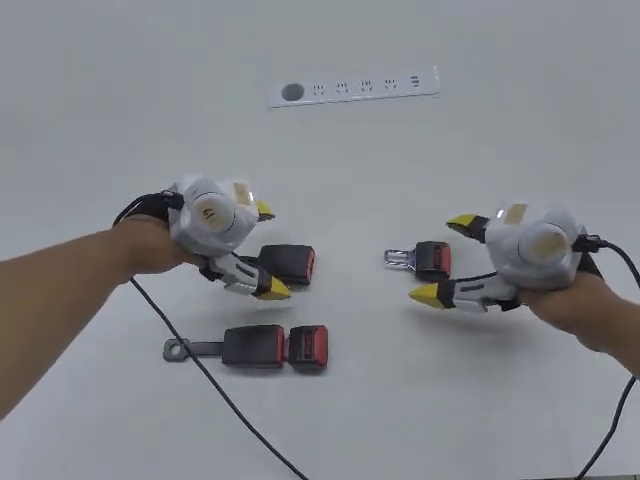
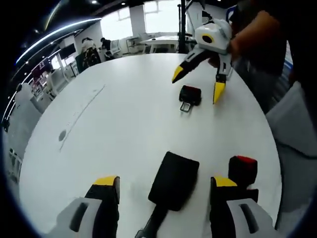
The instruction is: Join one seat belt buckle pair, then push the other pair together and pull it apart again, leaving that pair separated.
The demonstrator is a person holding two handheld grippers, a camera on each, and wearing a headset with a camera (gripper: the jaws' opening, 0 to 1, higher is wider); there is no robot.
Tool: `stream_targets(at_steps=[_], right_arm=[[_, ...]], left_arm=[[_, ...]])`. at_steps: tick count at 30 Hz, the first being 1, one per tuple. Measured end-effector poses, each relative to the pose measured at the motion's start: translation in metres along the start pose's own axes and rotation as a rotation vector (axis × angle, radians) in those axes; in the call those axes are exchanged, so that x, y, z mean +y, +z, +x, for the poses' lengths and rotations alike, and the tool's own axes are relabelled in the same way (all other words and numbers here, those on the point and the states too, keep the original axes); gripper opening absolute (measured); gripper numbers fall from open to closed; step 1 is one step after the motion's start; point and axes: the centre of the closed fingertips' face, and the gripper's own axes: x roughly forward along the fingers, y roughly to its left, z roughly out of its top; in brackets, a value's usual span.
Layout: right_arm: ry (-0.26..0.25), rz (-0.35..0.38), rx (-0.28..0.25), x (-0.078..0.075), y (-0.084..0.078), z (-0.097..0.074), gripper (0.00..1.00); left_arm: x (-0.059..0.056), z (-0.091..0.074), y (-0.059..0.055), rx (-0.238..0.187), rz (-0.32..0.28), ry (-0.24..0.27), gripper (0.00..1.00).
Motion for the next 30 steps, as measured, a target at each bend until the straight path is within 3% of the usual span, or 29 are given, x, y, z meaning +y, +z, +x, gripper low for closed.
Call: stream_targets(at_steps=[2, 6, 7, 10, 13, 16, 19, 20, 24, 27, 30], right_arm=[[-0.033, 0.044, -0.035, -0.001, 0.006, -0.005, 0.8], [-0.092, 0.093, -0.084, 0.0, 0.016, -0.016, 0.81], [-0.102, 0.095, -0.091, 0.001, 0.017, -0.018, 0.82], [-0.133, 0.085, -0.104, 0.003, 0.019, -0.024, 0.86], [-0.145, 0.079, -0.11, 0.012, 0.022, -0.031, 0.88], [-0.155, 0.061, -0.114, 0.022, 0.024, -0.037, 0.89], [-0.165, 0.049, -0.114, 0.031, 0.023, -0.044, 0.9], [-0.17, 0.049, -0.116, 0.034, 0.022, -0.046, 0.9], [-0.18, 0.054, -0.119, 0.05, 0.017, -0.053, 0.92], [-0.19, 0.07, -0.122, 0.058, 0.012, -0.058, 0.94], [-0.205, 0.084, -0.13, 0.065, 0.007, -0.062, 0.95]], left_arm=[[0.004, -0.011, 0.007, -0.053, -0.066, 0.058, 0.83], [0.009, -0.033, 0.006, -0.087, -0.196, 0.176, 0.9], [0.009, -0.036, 0.007, -0.095, -0.206, 0.186, 0.92], [0.002, -0.056, 0.009, -0.177, -0.239, 0.252, 0.93], [-0.009, -0.071, 0.005, -0.24, -0.326, 0.271, 0.94], [-0.019, -0.082, -0.011, -0.225, -0.333, 0.299, 0.96], [-0.032, -0.093, -0.025, -0.251, -0.379, 0.3, 0.96], [-0.04, -0.096, -0.028, -0.25, -0.388, 0.303, 0.97], [-0.053, -0.107, -0.044, -0.256, -0.402, 0.314, 0.98], [-0.059, -0.117, -0.053, -0.263, -0.409, 0.332, 0.98], [-0.06, -0.128, -0.058, -0.303, -0.442, 0.354, 0.98]])
